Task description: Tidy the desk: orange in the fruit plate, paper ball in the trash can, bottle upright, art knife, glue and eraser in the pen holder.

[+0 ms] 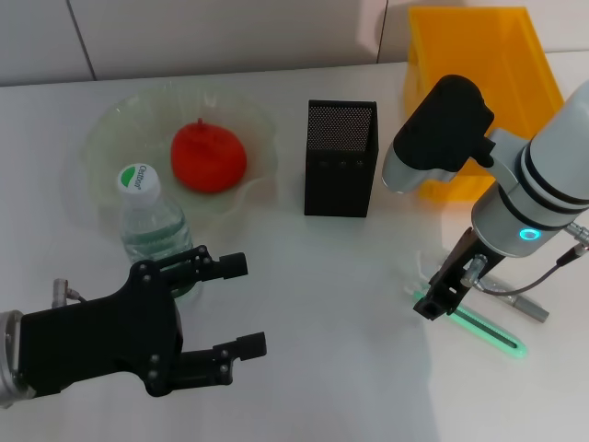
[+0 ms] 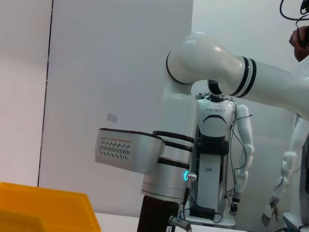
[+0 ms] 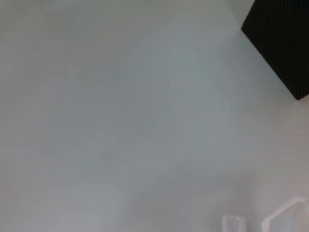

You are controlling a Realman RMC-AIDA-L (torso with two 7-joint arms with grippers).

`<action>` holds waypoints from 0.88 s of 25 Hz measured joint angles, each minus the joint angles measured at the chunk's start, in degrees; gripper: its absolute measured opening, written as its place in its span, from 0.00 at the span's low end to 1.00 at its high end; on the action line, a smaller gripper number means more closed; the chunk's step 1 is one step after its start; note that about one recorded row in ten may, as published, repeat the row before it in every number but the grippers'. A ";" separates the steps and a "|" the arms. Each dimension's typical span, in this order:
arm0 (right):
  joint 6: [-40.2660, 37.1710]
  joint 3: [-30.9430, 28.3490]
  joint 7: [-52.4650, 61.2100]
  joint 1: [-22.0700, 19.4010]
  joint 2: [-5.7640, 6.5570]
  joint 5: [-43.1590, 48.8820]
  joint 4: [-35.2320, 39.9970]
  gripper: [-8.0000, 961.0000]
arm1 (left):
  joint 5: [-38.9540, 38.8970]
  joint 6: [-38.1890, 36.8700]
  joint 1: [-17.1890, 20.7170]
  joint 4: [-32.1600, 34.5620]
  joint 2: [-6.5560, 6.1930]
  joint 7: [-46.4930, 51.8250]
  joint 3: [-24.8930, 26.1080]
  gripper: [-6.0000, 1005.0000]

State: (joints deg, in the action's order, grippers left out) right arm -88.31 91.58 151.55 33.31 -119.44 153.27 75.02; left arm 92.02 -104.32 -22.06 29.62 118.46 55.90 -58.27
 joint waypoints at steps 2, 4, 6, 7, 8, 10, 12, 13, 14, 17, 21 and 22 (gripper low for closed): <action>0.07 0.00 0.08 0.00 0.00 -0.02 -0.21 0.54 | 0.00 0.00 0.00 0.00 -0.05 0.06 0.00 0.80; 0.10 -0.01 0.09 0.00 0.00 -0.04 -0.39 0.49 | 0.00 0.00 -0.06 0.00 -0.06 0.16 0.00 0.80; 0.17 -0.01 0.08 0.00 0.00 -0.05 -0.52 0.44 | 0.00 0.00 -0.16 0.00 -0.07 0.27 0.00 0.80; 0.20 -0.01 0.08 0.00 0.00 -0.06 -0.55 0.41 | 0.00 0.00 -0.17 0.00 -0.07 0.31 0.00 0.80; 0.24 -0.01 0.08 0.00 0.00 -0.07 -0.59 0.42 | 0.00 0.00 -0.23 0.00 -0.07 0.38 0.00 0.80; 0.32 -0.01 0.09 0.00 0.00 -0.08 -0.67 0.42 | 0.00 -0.01 -0.30 0.00 -0.07 0.48 0.00 0.80; 0.37 -0.01 0.10 0.00 0.01 -0.09 -0.90 0.42 | 0.00 -0.02 -0.34 0.00 -0.07 0.51 0.00 0.80; 0.38 -0.01 0.11 -0.01 0.03 -0.09 -1.05 0.42 | 0.00 -0.04 -0.36 0.00 -0.07 0.51 0.00 0.80; 0.46 -0.01 0.11 0.00 0.06 -0.09 -1.23 0.42 | 0.00 -0.04 -0.38 0.00 -0.07 0.52 0.00 0.80; 0.78 -0.01 0.11 0.00 0.08 -0.09 -1.70 0.42 | 0.00 -0.05 -0.42 0.00 -0.07 0.52 0.00 0.80; 1.13 -0.08 0.20 0.00 0.09 -0.09 -1.93 0.41 | 0.00 -0.08 -0.44 0.00 -0.07 0.52 0.00 0.80; 1.14 -0.09 0.23 0.00 0.09 -0.09 -1.98 0.41 | 0.00 -0.09 -0.44 0.00 -0.07 0.52 0.00 0.80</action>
State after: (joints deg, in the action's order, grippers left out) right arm -87.17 91.50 151.78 33.31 -119.35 153.18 73.04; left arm 92.02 -104.40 -22.50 29.62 118.39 56.43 -58.27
